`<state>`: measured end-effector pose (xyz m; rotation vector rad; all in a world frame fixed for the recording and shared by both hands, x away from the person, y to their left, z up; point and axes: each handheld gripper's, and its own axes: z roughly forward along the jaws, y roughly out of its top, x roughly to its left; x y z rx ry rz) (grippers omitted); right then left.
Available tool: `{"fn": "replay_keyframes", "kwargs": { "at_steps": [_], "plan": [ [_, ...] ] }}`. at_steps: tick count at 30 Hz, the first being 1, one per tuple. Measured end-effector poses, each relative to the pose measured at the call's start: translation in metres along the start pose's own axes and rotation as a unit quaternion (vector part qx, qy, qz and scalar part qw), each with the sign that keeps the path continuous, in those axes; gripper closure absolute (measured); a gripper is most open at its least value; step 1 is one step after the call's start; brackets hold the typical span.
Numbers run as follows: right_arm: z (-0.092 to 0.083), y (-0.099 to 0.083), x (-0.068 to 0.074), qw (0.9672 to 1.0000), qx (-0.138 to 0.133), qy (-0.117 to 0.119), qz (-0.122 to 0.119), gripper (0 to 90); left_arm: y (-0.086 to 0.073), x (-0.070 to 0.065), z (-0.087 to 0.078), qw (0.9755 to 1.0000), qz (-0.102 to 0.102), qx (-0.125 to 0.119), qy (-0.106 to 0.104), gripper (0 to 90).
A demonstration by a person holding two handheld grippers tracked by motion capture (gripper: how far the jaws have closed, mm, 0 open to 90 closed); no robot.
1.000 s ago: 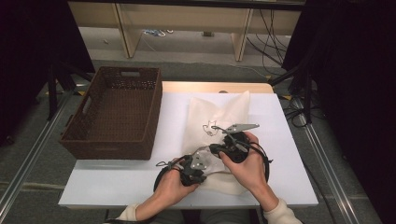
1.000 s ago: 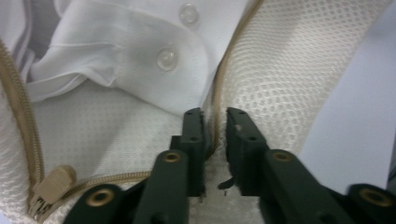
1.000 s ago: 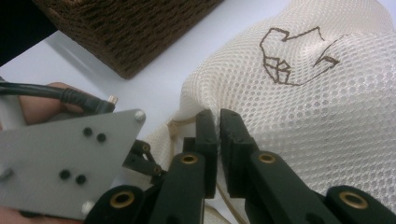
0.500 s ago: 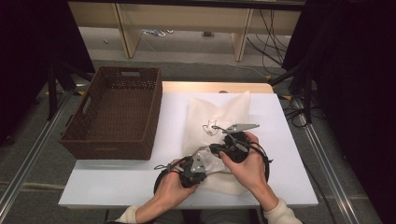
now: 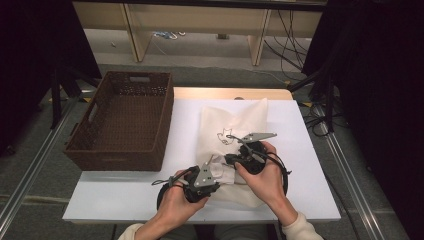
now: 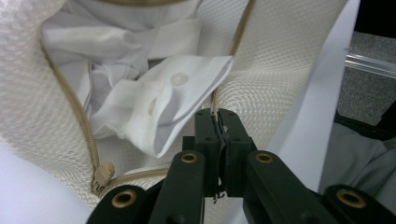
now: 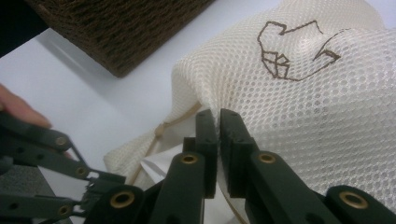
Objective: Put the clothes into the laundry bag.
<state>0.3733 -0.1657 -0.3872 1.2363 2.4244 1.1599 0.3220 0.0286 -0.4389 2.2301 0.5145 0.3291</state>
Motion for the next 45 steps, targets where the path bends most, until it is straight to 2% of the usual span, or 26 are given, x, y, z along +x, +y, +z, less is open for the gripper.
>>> {"fn": "replay_keyframes", "kwargs": {
  "at_steps": [1, 5, 7, 13, 15, 16, 17, 18, 19, 21, 23, 24, 27, 29, 30, 32, 34, 35, 37, 39, 40, 41, 42, 43, 44, 45],
  "plan": [
    [0.0, 0.0, -0.002, 0.9999, -0.004, 0.001, -0.015, 87.2, 0.001, -0.001, -0.002, 1.0, 0.005, -0.005, 0.001, 87.4],
    [0.001, 0.0, -0.004, 0.9999, 0.005, -0.001, -0.012, 87.3, 0.003, 0.0, -0.011, 0.9994, 0.005, -0.03, 0.016, 87.4],
    [0.0, 0.0, -0.001, 0.9999, 0.01, -0.001, 0.007, 87.3, 0.004, 0.0, -0.015, 0.9987, 0.002, -0.045, 0.026, 87.4],
    [0.004, -0.002, -0.005, 0.9997, 0.022, -0.008, 0.009, 87.4, 0.009, -0.006, -0.024, 0.9956, 0.026, -0.077, 0.048, 87.4],
    [0.005, -0.002, -0.007, 0.9999, 0.012, -0.013, -0.001, 87.4, 0.008, -0.005, -0.024, 0.9943, 0.014, -0.092, 0.052, 87.4],
    [0.004, -0.002, -0.007, 0.9998, 0.016, -0.012, 0.002, 87.5, 0.008, -0.003, -0.024, 0.9944, 0.018, -0.09, 0.052, 87.3],
    [0.003, -0.001, -0.007, 0.9998, 0.017, -0.012, 0.001, 87.6, 0.007, -0.002, -0.023, 0.9945, 0.005, -0.091, 0.051, 87.3],
    [0.003, -0.002, -0.007, 0.9999, 0.007, -0.011, 0.005, 87.6, 0.006, 0.001, -0.022, 0.9952, 0.015, -0.081, 0.053, 87.2],
    [0.001, -0.001, -0.006, 0.9998, 0.012, -0.013, 0.004, 87.6, 0.005, 0.002, -0.021, 0.9955, 0.005, -0.078, 0.055, 87.2],
    [-0.001, 0.0, -0.006, 0.9999, 0.009, -0.011, 0.001, 87.6, 0.004, 0.004, -0.018, 0.9948, 0.009, -0.08, 0.062, 87.0],
    [-0.001, 0.0, -0.003, 0.9999, -0.005, -0.013, 0.004, 87.6, 0.003, 0.005, -0.016, 0.996, 0.011, -0.068, 0.056, 86.7],
    [-0.003, 0.001, -0.004, 0.9999, 0.0, -0.014, -0.008, 87.6, 0.003, 0.006, -0.014, 0.9965, 0.011, -0.063, 0.055, 86.3],
    [-0.003, 0.001, -0.003, 1.0, -0.002, -0.009, 0.001, 87.3, 0.001, 0.005, -0.01, 0.9964, 0.005, -0.064, 0.055, 84.3],
    [-0.004, 0.001, -0.003, 1.0, 0.007, -0.006, -0.001, 86.9, 0.001, 0.008, -0.013, 0.9965, 0.011, -0.06, 0.057, 79.7],
    [-0.003, 0.001, -0.002, 0.9999, -0.007, -0.012, -0.005, 86.4, 0.001, 0.008, -0.015, 0.9964, 0.007, -0.065, 0.054, 75.2],
    [-0.008, 0.003, -0.002, 1.0, -0.001, -0.009, -0.003, 85.3, 0.001, 0.009, -0.022, 0.9958, -0.002, -0.071, 0.057, 65.6],
    [-0.013, 0.004, -0.001, 0.9998, -0.017, 0.006, -0.004, 83.7, -0.002, 0.011, -0.03, 0.995, -0.002, -0.078, 0.062, 56.7],
    [-0.016, 0.005, 0.0, 0.9996, -0.024, -0.004, -0.012, 82.7, -0.005, 0.012, -0.034, 0.9948, -0.014, -0.08, 0.061, 54.8],
    [-0.019, 0.006, 0.003, 0.9994, -0.032, 0.0, -0.015, 80.1, -0.011, 0.015, -0.041, 0.995, -0.01, -0.082, 0.056, 46.8],
    [-0.02, 0.007, 0.006, 0.9994, -0.032, -0.003, -0.016, 79.0, -0.023, 0.015, -0.047, 0.9948, -0.038, -0.082, 0.047, 38.3],
    [-0.018, 0.006, 0.009, 0.9995, -0.031, 0.004, -0.008, 78.2, -0.027, 0.017, -0.048, 0.9953, -0.033, -0.08, 0.044, 36.0],
    [-0.018, 0.007, 0.009, 0.9995, -0.027, 0.009, -0.01, 77.4, -0.033, 0.017, -0.049, 0.9952, -0.05, -0.074, 0.04, 34.5],
    [-0.016, 0.007, 0.011, 0.9995, -0.027, 0.011, -0.01, 76.8, -0.039, 0.019, -0.05, 0.9958, -0.049, -0.068, 0.039, 33.1],
    [-0.014, 0.007, 0.012, 0.9996, -0.022, 0.014, -0.01, 76.3, -0.043, 0.019, -0.049, 0.9945, -0.065, -0.07, 0.043, 31.7],
    [-0.012, 0.007, 0.013, 0.9996, -0.02, 0.016, -0.014, 75.9, -0.048, 0.021, -0.049, 0.9954, -0.06, -0.061, 0.043, 30.5],
    [-0.01, 0.007, 0.015, 0.9995, -0.018, 0.023, -0.016, 75.4, -0.052, 0.021, -0.046, 0.994, -0.076, -0.067, 0.043, 29.7]
  ]
}}
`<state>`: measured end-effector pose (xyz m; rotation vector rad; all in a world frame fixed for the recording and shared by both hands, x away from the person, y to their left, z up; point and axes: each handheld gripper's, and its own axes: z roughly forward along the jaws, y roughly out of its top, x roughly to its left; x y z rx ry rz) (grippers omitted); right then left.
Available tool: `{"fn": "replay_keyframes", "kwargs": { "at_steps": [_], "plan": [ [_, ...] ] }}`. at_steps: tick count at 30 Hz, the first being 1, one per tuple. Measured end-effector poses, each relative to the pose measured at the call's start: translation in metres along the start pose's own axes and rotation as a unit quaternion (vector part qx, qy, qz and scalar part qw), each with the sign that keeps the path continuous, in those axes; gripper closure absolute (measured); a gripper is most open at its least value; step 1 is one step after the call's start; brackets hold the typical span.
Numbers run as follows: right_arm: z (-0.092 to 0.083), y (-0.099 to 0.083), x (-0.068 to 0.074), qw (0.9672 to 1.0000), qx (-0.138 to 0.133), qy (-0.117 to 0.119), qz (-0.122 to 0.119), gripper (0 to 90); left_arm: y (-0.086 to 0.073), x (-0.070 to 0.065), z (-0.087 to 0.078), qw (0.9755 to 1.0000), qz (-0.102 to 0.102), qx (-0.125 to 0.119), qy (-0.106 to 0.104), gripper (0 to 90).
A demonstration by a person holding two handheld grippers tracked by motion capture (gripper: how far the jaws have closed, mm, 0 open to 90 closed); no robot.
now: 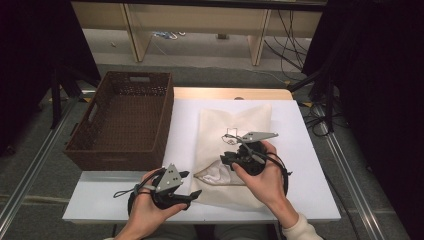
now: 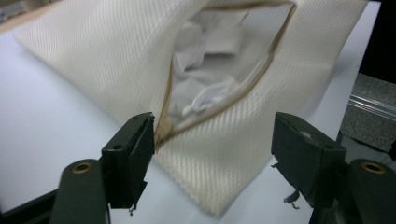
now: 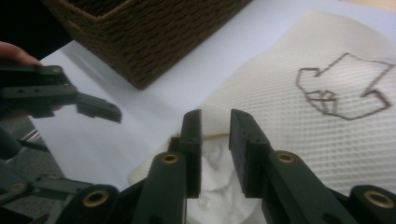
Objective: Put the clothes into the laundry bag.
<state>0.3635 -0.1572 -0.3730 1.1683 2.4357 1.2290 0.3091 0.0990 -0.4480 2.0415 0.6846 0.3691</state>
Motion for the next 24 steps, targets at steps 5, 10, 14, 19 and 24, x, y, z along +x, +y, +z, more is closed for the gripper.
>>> {"fn": "replay_keyframes", "kwargs": {
  "at_steps": [5, 10, 14, 19, 24],
  "plan": [
    [0.014, 0.001, 0.012, 0.9995, 0.027, 0.013, 0.002, 77.9, -0.011, 0.007, 0.011, 0.9997, -0.021, 0.004, -0.009, 32.2],
    [0.029, -0.002, 0.013, 0.998, 0.061, 0.015, -0.011, 83.5, -0.012, 0.004, 0.016, 0.9997, -0.017, 0.015, -0.003, 36.1],
    [0.048, -0.007, 0.019, 0.9952, 0.092, 0.011, -0.032, 79.8, -0.013, 0.003, 0.018, 0.9997, -0.002, 0.023, -0.008, 36.0],
    [0.063, -0.011, 0.016, 0.9907, 0.124, 0.005, -0.055, 77.1, -0.014, 0.001, 0.019, 0.9997, -0.02, 0.011, -0.01, 35.9],
    [0.072, -0.016, 0.014, 0.9858, 0.158, 0.001, -0.057, 85.3, -0.013, 0.001, 0.018, 0.9995, -0.02, 0.02, -0.014, 35.6]
  ]
}}
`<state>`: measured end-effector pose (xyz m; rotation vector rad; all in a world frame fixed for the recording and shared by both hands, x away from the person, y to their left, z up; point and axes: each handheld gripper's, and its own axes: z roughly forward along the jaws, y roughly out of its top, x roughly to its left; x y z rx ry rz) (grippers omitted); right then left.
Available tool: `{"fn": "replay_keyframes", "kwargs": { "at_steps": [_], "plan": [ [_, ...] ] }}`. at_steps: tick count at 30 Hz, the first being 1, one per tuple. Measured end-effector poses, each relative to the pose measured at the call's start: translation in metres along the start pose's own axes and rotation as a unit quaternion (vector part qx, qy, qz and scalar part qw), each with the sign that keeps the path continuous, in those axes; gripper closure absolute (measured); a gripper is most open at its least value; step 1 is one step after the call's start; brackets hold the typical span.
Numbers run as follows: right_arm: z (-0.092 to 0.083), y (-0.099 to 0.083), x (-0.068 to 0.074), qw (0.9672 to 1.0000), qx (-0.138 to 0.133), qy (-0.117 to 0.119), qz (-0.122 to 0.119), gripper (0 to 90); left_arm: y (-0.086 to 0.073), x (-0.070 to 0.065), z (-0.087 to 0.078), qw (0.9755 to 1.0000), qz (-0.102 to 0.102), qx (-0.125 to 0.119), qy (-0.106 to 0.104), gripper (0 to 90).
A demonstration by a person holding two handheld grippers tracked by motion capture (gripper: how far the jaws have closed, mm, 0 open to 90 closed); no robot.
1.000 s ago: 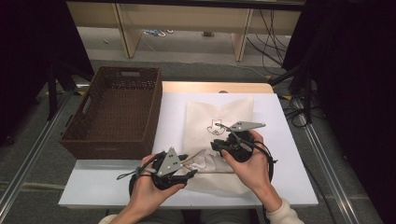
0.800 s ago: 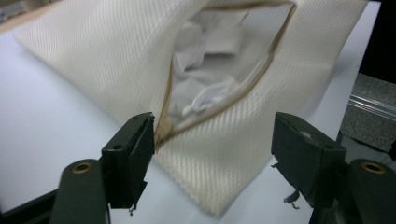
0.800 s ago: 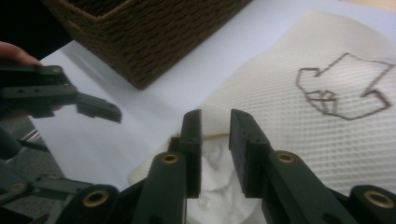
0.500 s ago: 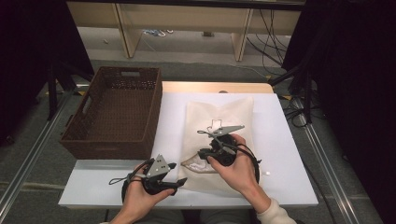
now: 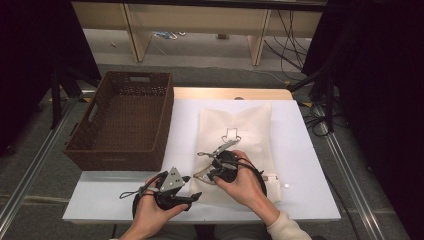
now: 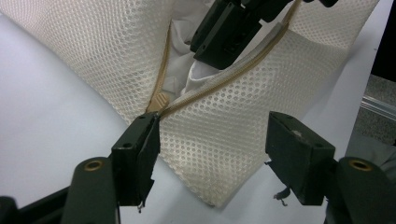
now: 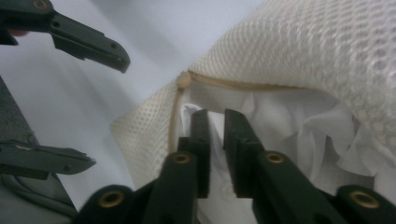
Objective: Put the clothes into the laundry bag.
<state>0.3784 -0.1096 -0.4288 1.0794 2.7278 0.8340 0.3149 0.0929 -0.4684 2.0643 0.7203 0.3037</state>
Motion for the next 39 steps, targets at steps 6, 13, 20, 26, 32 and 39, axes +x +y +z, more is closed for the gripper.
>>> {"fn": "replay_keyframes", "kwargs": {
  "at_steps": [6, 13, 20, 26, 32, 39],
  "plan": [
    [-0.002, -0.001, -0.003, 0.9999, 0.014, -0.006, 0.0, 90.0, 0.0, 0.001, 0.0, 1.0, 0.002, 0.0, -0.002, 35.6],
    [-0.016, -0.002, -0.003, 0.9961, 0.024, -0.084, 0.013, 90.0, 0.001, 0.003, -0.001, 0.9999, 0.01, 0.0, 0.012, 35.5],
    [-0.023, -0.005, -0.009, 0.9899, 0.051, -0.132, 0.012, 90.0, 0.0, 0.002, 0.0, 0.9999, 0.008, -0.008, 0.01, 35.2],
    [-0.014, -0.007, -0.013, 0.9945, 0.046, -0.093, 0.011, 88.9, 0.0, 0.004, -0.002, 0.9999, 0.006, 0.0, 0.008, 34.3],
    [-0.023, -0.002, 0.0, 0.9957, 0.006, -0.091, -0.017, 80.7, 0.0, 0.006, -0.001, 0.9998, 0.005, -0.015, 0.012, 33.8],
    [-0.051, 0.007, 0.021, 0.9939, -0.069, -0.078, -0.037, 77.7, 0.0, 0.009, -0.003, 0.9998, 0.009, -0.007, 0.018, 33.2]
  ]
}}
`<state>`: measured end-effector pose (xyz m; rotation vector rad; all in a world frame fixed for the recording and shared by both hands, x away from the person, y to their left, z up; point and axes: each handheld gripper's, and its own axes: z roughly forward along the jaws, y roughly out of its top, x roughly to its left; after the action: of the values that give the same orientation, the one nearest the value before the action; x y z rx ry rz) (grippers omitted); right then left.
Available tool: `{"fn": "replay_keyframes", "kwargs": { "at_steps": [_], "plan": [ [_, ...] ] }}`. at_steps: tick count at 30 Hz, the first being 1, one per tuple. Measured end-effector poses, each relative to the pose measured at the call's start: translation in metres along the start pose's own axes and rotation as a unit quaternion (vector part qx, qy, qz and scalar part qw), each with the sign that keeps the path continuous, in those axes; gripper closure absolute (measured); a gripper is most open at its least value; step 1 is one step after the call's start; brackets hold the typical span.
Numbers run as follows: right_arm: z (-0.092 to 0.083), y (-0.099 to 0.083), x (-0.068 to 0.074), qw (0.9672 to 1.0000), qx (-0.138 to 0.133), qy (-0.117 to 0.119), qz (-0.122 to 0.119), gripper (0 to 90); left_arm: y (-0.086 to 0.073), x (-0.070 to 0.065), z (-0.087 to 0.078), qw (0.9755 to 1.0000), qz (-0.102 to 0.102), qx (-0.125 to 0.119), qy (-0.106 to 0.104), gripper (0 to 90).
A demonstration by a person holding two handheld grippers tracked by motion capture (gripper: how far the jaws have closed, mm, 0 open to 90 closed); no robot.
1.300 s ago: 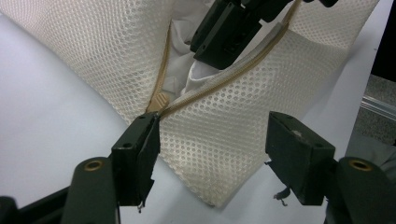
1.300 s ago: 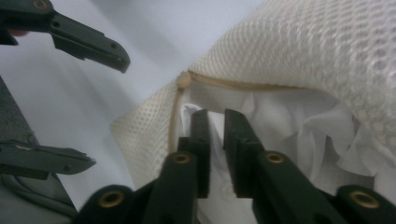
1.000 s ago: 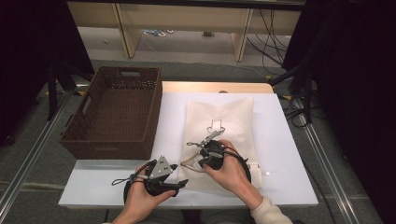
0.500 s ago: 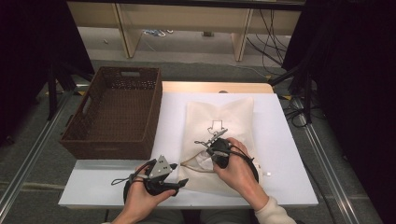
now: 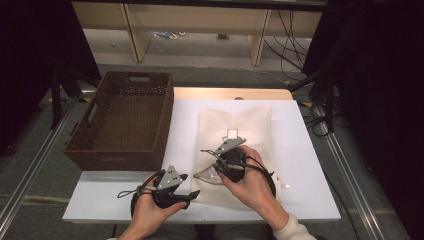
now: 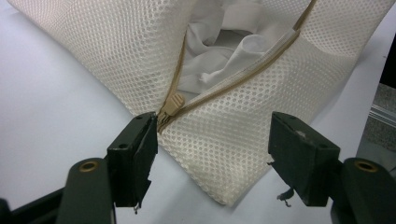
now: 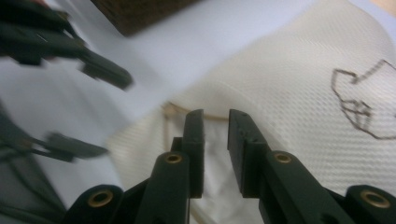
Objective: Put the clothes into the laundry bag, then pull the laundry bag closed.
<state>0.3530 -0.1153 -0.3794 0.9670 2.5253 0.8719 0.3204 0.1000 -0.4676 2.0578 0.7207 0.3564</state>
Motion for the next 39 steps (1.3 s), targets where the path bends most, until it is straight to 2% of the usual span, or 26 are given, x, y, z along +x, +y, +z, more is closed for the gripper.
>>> {"fn": "replay_keyframes", "kwargs": {
  "at_steps": [1, 2, 3, 4, 5, 6, 7, 8, 10, 11, 13, 14, 17, 18, 20, 21, 23, 26, 28, 30, 32, 33, 35, 36, 38, 39],
  "plan": [
    [-0.001, 0.002, 0.0, 0.9998, 0.002, 0.018, 0.005, 77.7, -0.001, -0.001, 0.001, 0.9999, -0.016, 0.0, -0.004, 33.1],
    [0.001, 0.004, 0.002, 0.9996, 0.004, 0.022, 0.018, 77.5, -0.001, 0.0, 0.0, 0.9999, -0.011, 0.007, -0.005, 33.0],
    [0.006, 0.005, 0.001, 0.9995, 0.005, 0.03, 0.009, 77.2, -0.002, 0.0, 0.001, 0.9999, -0.014, 0.002, -0.006, 32.8],
    [0.01, 0.006, 0.001, 0.9991, 0.009, 0.038, 0.015, 76.7, -0.002, 0.002, 0.001, 1.0, -0.001, -0.004, 0.001, 32.6],
    [0.016, 0.006, 0.001, 0.9988, 0.011, 0.042, 0.022, 76.2, -0.001, 0.001, 0.0, 1.0, -0.008, 0.001, -0.005, 32.6],
    [0.021, 0.007, -0.001, 0.9983, 0.017, 0.048, 0.027, 76.0, -0.003, 0.0, 0.002, 0.9997, -0.023, -0.008, -0.001, 32.5],
    [0.025, 0.007, 0.0, 0.9969, 0.028, 0.06, 0.042, 75.8, -0.002, 0.002, 0.001, 0.9999, -0.012, -0.005, 0.0, 32.4],
    [0.029, 0.007, -0.001, 0.997, 0.031, 0.058, 0.041, 75.5, -0.003, 0.002, 0.001, 0.9997, -0.026, -0.007, 0.001, 32.3],
    [0.034, 0.008, -0.002, 0.9957, 0.036, 0.067, 0.052, 74.3, -0.003, 0.004, 0.0, 0.9999, -0.014, -0.007, 0.002, 32.2],
    [0.036, 0.009, -0.004, 0.9954, 0.035, 0.071, 0.053, 73.9, -0.003, 0.003, 0.0, 0.9996, -0.027, -0.006, 0.0, 32.1],
    [0.037, 0.012, -0.004, 0.9956, 0.033, 0.072, 0.05, 72.1, -0.003, 0.003, 0.0, 0.9995, -0.03, -0.011, 0.002, 32.0],
    [0.038, 0.013, -0.003, 0.9946, 0.033, 0.08, 0.058, 71.2, -0.002, 0.004, -0.002, 0.9998, -0.02, -0.004, 0.003, 31.8],
    [0.041, 0.013, -0.003, 0.9936, 0.033, 0.089, 0.061, 68.6, -0.001, 0.003, -0.002, 0.9995, -0.027, -0.013, 0.004, 31.1],
    [0.041, 0.013, -0.003, 0.9935, 0.035, 0.087, 0.064, 68.2, 0.0, 0.005, -0.002, 0.9998, -0.013, -0.013, 0.005, 31.0],
    [0.041, 0.011, -0.005, 0.9929, 0.036, 0.092, 0.066, 67.8, 0.0, 0.006, -0.003, 0.9998, -0.011, -0.015, 0.008, 30.7],
    [0.041, 0.011, -0.005, 0.9917, 0.041, 0.093, 0.079, 67.8, 0.0, 0.006, -0.002, 0.9996, -0.02, -0.02, 0.009, 30.4],
    [0.041, 0.01, -0.008, 0.9917, 0.037, 0.096, 0.077, 67.8, 0.001, 0.008, -0.004, 0.9999, -0.005, -0.011, 0.011, 30.0],
    [0.039, 0.009, -0.01, 0.9917, 0.037, 0.092, 0.081, 67.4, 0.0, 0.008, -0.003, 0.9999, -0.005, -0.009, 0.012, 29.7],
    [0.039, 0.009, -0.009, 0.9908, 0.038, 0.096, 0.087, 67.3, -0.001, 0.005, -0.002, 0.9994, -0.025, -0.018, 0.012, 29.7],
    [0.038, 0.01, -0.008, 0.9904, 0.038, 0.099, 0.089, 67.2, -0.002, 0.007, -0.003, 0.9998, -0.009, -0.011, 0.013, 29.7],
    [0.038, 0.01, -0.008, 0.991, 0.038, 0.096, 0.085, 67.2, -0.002, 0.006, -0.004, 0.9997, -0.018, -0.008, 0.015, 29.7],
    [0.039, 0.01, -0.008, 0.9911, 0.038, 0.096, 0.084, 67.2, -0.003, 0.004, -0.003, 0.9993, -0.031, -0.018, 0.011, 29.7],
    [0.04, 0.011, -0.007, 0.991, 0.038, 0.099, 0.082, 67.2, -0.002, 0.006, -0.005, 0.9997, -0.012, -0.015, 0.017, 29.7],
    [0.04, 0.011, -0.007, 0.9907, 0.041, 0.097, 0.087, 67.4, -0.003, 0.005, -0.004, 0.9995, -0.016, -0.024, 0.016, 29.7],
    [0.041, 0.011, -0.007, 0.9896, 0.049, 0.097, 0.094, 67.7, -0.003, 0.007, -0.005, 0.9997, -0.009, -0.013, 0.017, 29.7],
    [0.041, 0.011, -0.007, 0.9893, 0.052, 0.097, 0.096, 67.7, -0.003, 0.006, -0.004, 0.9996, -0.021, -0.015, 0.012, 29.7]
  ]
}}
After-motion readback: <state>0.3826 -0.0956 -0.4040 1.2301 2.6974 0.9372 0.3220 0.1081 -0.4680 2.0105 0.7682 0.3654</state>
